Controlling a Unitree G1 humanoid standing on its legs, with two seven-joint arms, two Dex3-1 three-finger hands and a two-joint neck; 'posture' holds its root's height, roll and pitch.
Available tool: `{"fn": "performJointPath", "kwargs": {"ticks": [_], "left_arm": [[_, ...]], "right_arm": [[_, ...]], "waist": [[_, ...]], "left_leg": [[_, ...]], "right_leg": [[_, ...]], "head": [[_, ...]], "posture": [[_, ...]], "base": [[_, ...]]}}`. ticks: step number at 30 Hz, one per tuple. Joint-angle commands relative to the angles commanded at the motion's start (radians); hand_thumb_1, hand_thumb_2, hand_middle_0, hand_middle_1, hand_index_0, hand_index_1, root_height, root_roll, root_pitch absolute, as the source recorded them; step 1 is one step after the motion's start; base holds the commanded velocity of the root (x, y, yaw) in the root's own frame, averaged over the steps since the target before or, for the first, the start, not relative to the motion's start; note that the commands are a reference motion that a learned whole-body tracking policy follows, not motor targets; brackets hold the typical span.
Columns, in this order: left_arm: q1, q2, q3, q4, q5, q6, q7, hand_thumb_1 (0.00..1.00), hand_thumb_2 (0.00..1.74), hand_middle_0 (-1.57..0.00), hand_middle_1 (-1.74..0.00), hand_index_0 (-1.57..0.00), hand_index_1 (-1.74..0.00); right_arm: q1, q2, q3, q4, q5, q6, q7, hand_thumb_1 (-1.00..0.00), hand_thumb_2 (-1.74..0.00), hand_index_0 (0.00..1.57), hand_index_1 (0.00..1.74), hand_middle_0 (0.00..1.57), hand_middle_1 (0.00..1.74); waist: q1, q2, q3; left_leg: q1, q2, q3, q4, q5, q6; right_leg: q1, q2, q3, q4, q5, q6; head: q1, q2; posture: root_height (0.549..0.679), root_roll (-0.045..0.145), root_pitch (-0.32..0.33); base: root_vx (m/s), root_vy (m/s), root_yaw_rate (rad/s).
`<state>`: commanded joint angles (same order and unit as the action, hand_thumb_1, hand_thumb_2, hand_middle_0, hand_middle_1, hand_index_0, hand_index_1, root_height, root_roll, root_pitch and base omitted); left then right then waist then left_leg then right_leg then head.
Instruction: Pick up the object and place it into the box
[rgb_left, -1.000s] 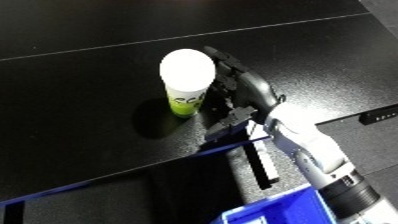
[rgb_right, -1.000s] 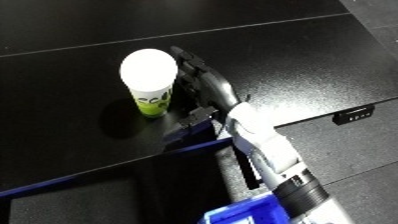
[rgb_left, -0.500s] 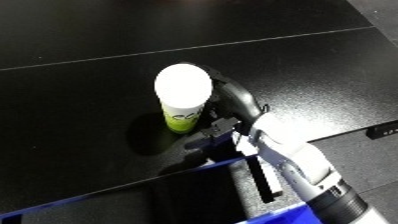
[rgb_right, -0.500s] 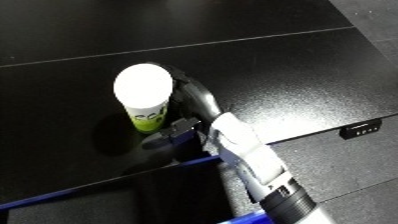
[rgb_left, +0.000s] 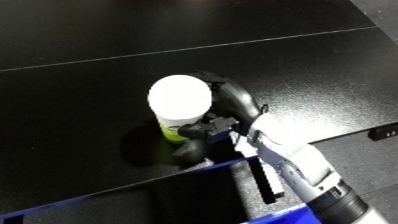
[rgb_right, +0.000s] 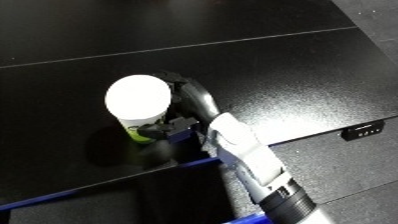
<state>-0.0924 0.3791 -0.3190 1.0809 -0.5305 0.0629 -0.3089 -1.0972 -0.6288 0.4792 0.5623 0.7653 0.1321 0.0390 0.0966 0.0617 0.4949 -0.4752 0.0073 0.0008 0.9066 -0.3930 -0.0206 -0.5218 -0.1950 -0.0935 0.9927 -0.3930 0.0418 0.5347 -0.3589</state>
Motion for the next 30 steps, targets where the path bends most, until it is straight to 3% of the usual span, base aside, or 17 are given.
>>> {"fn": "performJointPath", "kwargs": {"ticks": [8, 20, 30], "left_arm": [[0.017, 0.001, 0.035, -0.012, 0.002, -0.002, 0.006, 0.00, 0.00, 0.00, 0.00, 0.00, 0.00], [0.058, -0.018, 0.119, 0.009, 0.003, -0.026, 0.011, 0.00, 0.00, 0.00, 0.00, 0.00, 0.00], [0.084, -0.062, 0.162, 0.042, -0.057, -0.092, 0.005, 0.00, 0.00, 0.00, 0.00, 0.00, 0.00]], "right_arm": [[0.115, -0.050, -0.095, -0.205, -0.010, -0.062, -0.040, -0.65, -1.13, 1.02, 1.13, 1.02, 1.13], [0.504, -0.094, -0.383, -0.678, -0.049, -0.168, -0.139, -0.65, -1.13, 1.02, 1.13, 1.02, 1.13], [0.862, -0.059, -0.616, -0.831, -0.127, -0.322, -0.214, -0.65, -1.13, 1.02, 1.13, 1.02, 1.13]], "waist": [[-0.034, -0.015, -0.013], [-0.144, -0.048, -0.039], [-0.257, -0.045, -0.032]], "left_leg": [[0.022, 0.008, 0.005, -0.038, 0.007, 0.0002], [0.067, 0.044, 0.040, -0.075, -0.002, 0.0060], [0.120, 0.068, 0.101, -0.113, -0.004, 0.0067]], "right_leg": [[0.021, 0.0180, 0.008, -0.034, 0.005, 0.0020], [0.055, 0.0601, 0.043, -0.093, 0.017, 0.0021], [0.071, 0.1007, 0.089, -0.133, 0.022, -0.0037]], "head": [[-0.012, -0.017], [-0.011, -0.090], [-0.021, -0.119]], "posture": [[0.612, 0.061, -0.046], [0.621, 0.059, -0.038], [0.627, 0.066, -0.029]], "base": [[-0.038, -0.024, -0.111], [-0.034, -0.007, -0.203], [-0.028, 0.054, -0.265]]}}
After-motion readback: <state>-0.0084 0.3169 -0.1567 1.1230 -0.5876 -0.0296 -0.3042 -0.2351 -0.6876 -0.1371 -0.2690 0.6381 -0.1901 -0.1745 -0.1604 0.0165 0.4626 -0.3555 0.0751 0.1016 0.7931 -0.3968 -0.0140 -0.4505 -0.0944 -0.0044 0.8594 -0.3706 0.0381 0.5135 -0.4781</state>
